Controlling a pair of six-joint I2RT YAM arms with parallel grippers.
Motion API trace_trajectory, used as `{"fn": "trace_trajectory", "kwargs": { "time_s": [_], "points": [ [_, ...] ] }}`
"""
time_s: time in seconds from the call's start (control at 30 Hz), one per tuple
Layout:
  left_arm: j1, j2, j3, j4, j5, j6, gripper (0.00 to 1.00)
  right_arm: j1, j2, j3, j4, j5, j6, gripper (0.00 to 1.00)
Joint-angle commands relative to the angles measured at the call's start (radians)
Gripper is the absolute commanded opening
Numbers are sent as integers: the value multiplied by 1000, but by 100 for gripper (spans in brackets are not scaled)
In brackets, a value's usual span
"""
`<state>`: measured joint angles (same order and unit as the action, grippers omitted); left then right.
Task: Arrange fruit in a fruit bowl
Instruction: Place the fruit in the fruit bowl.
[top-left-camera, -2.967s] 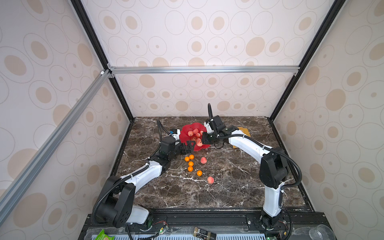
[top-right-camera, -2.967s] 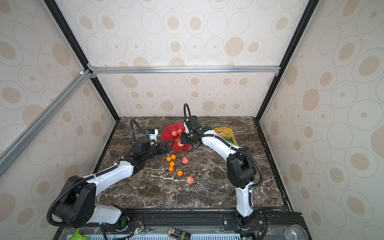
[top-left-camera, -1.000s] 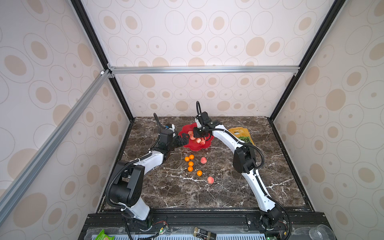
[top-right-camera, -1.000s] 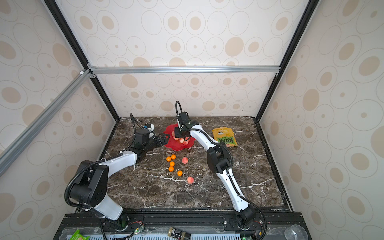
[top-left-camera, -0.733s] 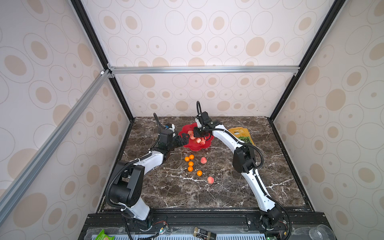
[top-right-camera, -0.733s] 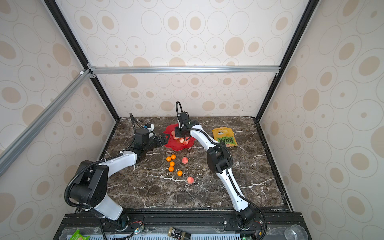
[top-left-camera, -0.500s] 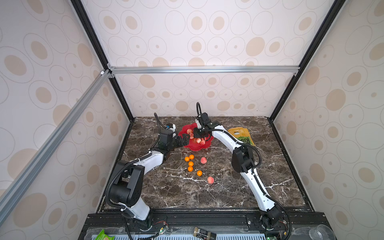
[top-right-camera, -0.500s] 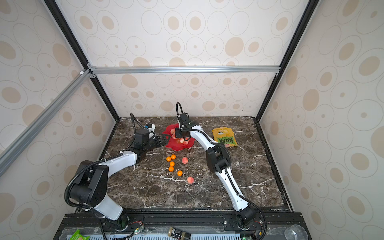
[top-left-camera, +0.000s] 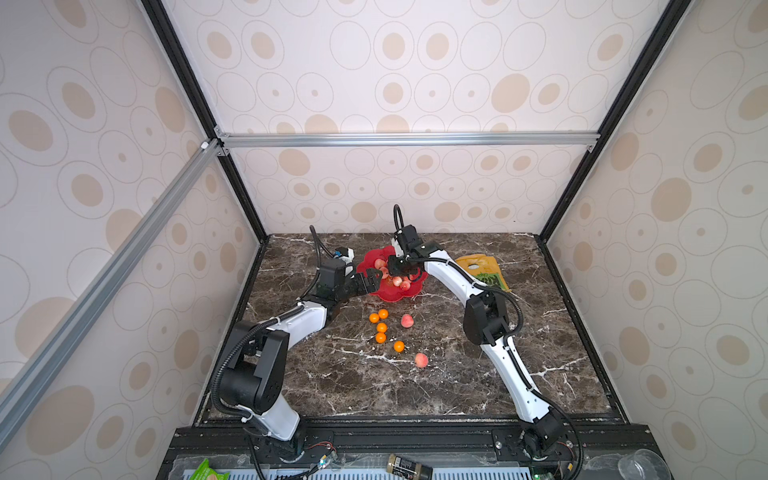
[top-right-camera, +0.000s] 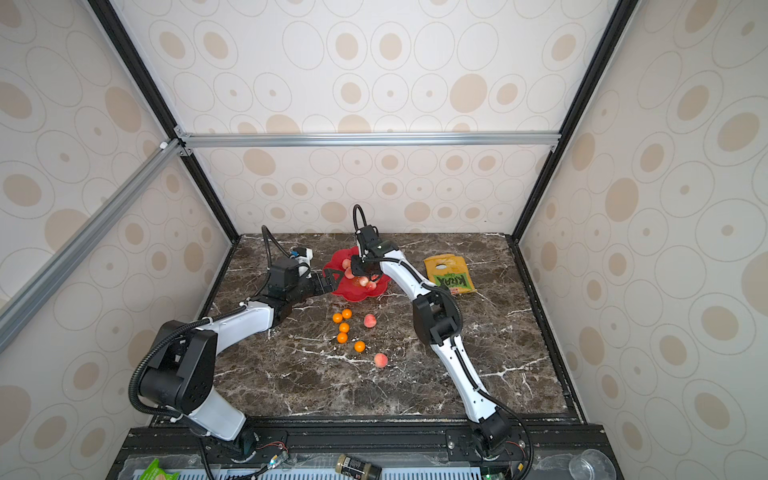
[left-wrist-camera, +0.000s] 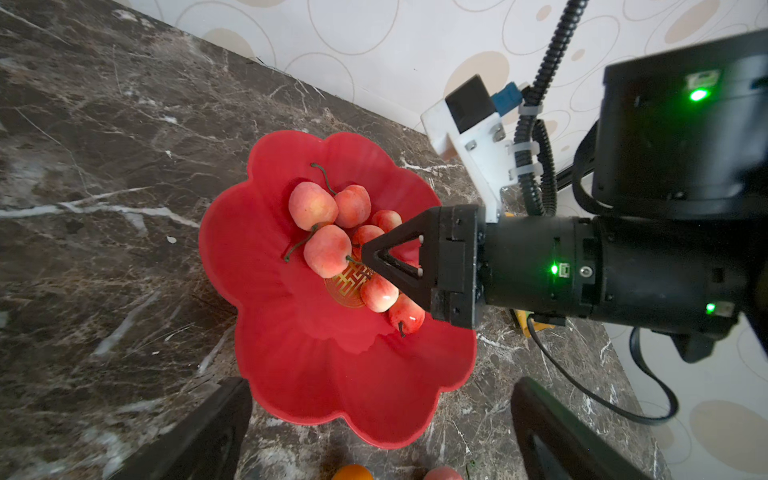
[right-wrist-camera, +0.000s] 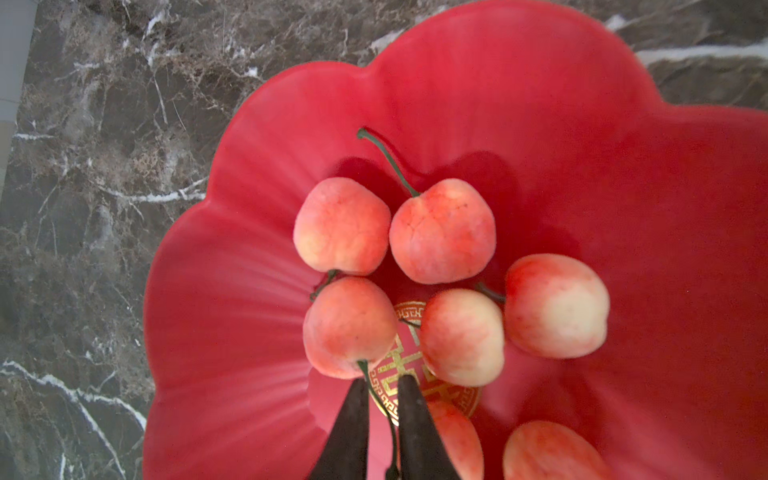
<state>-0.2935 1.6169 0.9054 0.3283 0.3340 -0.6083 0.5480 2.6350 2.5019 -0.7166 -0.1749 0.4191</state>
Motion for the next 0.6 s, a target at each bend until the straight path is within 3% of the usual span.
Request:
{"fn": "trace_trajectory", "kwargs": {
  "time_s": [0.0,0.57],
  "points": [
    [7,5,26,19,21,21,98,-12,-15,23,-13,-9,0,20],
    [-4,-70,-10,19,34,7,98,-22,-139,-43,-27,28,-41,25]
  ]
}}
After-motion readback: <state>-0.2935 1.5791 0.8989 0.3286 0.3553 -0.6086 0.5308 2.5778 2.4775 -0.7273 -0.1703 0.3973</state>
